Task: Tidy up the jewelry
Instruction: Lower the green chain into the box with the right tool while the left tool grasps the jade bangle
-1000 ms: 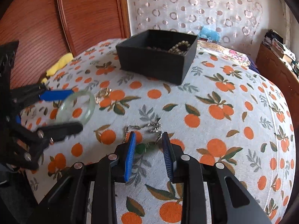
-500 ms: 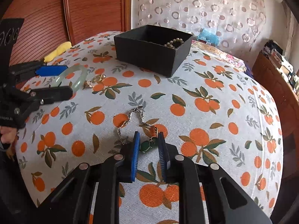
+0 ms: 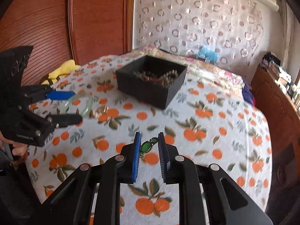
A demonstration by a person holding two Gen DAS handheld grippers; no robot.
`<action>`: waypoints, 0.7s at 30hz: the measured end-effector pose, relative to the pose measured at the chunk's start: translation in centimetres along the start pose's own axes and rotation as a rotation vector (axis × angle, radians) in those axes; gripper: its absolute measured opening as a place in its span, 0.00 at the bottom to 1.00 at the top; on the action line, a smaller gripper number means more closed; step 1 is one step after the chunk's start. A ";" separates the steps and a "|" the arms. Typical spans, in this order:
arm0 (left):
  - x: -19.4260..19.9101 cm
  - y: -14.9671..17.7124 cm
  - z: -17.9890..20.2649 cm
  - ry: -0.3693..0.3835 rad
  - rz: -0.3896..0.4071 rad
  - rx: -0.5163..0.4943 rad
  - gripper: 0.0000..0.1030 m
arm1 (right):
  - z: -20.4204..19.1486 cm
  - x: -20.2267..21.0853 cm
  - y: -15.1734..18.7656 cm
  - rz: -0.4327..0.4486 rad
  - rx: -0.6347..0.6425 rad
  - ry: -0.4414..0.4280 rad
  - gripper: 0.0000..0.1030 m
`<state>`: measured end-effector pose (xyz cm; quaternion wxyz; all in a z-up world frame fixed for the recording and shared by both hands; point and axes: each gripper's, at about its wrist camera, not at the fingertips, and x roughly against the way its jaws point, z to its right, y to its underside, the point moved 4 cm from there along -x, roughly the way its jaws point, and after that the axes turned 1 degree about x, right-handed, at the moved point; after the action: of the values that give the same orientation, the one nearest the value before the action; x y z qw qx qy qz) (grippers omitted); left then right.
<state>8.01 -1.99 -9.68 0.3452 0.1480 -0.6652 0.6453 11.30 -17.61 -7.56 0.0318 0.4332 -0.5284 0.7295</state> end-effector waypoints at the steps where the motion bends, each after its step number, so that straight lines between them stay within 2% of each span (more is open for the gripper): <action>1: 0.0 -0.1 0.0 -0.001 0.002 0.001 0.67 | 0.2 0.1 -0.5 0.007 -0.001 0.000 0.20; 10: 0.4 -2.0 -1.0 -0.012 0.038 0.010 0.67 | 1.6 0.4 -6.1 0.072 0.032 0.009 0.20; 14: 0.3 -3.3 -1.3 -0.023 0.053 0.000 0.67 | 1.9 -0.1 -8.5 0.074 0.074 0.037 0.20; 21: 0.1 -5.5 -1.8 -0.041 0.074 -0.014 0.67 | 2.6 -2.2 -12.4 0.078 0.077 0.032 0.20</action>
<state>11.98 -0.88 -5.58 0.3086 0.1340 -0.6815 0.6499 20.44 -13.38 0.37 -0.0048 0.4014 -0.5156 0.7570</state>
